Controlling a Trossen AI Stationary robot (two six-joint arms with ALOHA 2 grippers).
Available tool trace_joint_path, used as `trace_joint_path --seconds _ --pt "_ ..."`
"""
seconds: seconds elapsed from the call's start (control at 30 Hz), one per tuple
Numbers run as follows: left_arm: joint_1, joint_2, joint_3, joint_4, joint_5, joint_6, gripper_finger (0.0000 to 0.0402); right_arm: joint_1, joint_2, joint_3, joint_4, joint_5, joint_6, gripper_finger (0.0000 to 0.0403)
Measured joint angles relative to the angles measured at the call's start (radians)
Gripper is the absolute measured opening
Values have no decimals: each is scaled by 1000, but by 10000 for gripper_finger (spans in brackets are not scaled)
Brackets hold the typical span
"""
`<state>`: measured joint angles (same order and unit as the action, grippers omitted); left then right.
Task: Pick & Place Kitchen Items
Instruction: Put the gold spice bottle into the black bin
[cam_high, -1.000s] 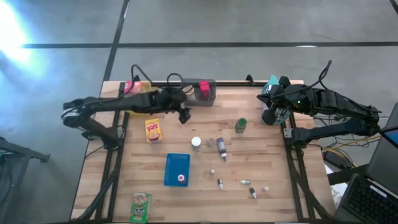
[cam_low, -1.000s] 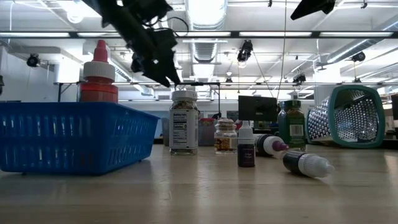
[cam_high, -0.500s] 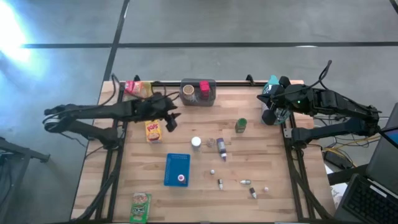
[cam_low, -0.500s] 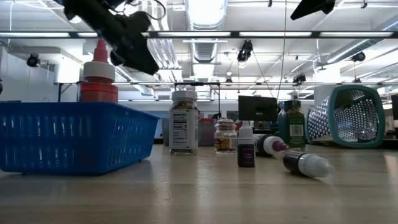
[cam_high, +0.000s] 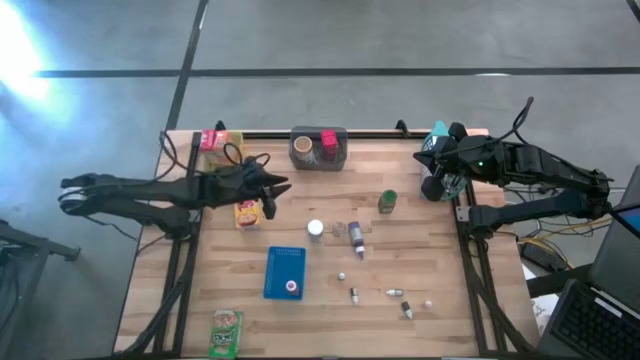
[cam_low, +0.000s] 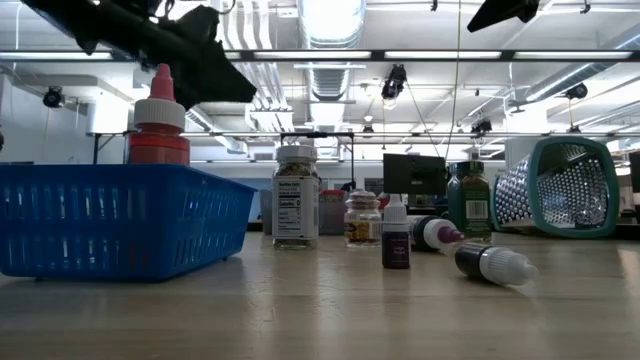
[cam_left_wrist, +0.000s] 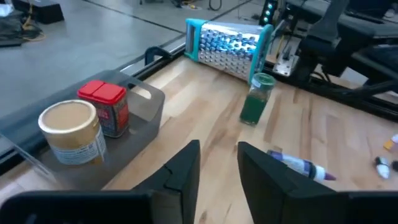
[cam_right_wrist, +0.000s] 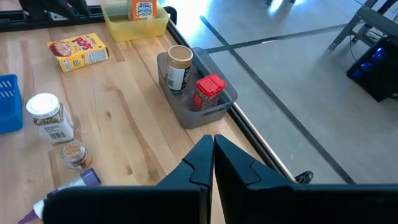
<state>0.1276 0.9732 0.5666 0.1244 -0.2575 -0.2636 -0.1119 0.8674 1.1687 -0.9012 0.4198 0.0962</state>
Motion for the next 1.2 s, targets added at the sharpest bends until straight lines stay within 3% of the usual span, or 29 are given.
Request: trace_joint_path --seconds 0.2,0.47,0.67,0.8,1.2 --pt "2 116 -25 126 -41 0 83 0 0 0 0 0 -1 8" --pt "54 257 70 90 -56 137 44 0 0 0 0 0 0 8" --pt "193 352 90 85 126 181 14 0 0 0 0 0 -2 8" --pt "264 417 119 90 191 230 5 0 0 0 0 0 -1 8" --pt "324 630 270 49 248 319 2 0 0 0 0 0 0 8"
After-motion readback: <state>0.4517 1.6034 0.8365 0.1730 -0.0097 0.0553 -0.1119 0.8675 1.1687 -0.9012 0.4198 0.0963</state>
